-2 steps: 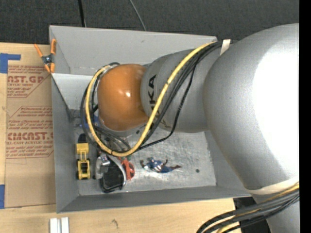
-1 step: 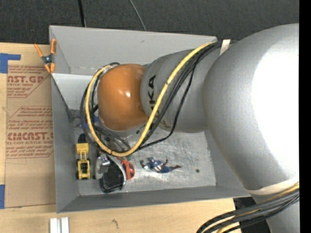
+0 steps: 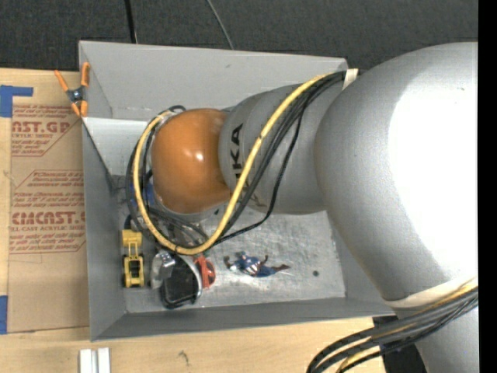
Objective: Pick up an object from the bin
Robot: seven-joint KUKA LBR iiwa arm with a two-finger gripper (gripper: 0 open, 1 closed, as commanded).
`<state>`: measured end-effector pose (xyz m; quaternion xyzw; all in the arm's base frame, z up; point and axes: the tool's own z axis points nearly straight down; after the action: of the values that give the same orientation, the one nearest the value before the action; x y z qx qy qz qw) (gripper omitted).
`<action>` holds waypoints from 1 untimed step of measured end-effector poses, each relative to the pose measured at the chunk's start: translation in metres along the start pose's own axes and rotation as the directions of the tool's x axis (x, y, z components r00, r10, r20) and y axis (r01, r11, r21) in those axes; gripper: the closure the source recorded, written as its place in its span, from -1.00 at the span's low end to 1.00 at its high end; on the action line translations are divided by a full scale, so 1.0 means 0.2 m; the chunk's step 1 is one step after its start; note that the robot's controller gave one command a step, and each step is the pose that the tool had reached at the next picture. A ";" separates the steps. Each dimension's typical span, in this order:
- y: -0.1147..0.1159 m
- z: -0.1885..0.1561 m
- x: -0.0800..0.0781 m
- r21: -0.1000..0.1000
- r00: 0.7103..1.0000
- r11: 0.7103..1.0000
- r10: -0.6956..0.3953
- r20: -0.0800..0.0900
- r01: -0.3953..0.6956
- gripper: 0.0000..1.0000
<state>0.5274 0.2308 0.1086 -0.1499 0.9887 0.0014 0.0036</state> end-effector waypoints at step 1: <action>0.07 0.14 0.05 -0.002 0.963 0.963 -0.270 -0.005 0.270 -1.00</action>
Offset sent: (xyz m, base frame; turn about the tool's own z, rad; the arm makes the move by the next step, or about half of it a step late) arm -0.0270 0.0071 -0.0116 0.1016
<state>0.5140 0.2411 0.0807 -0.2831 0.9591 0.0010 0.0012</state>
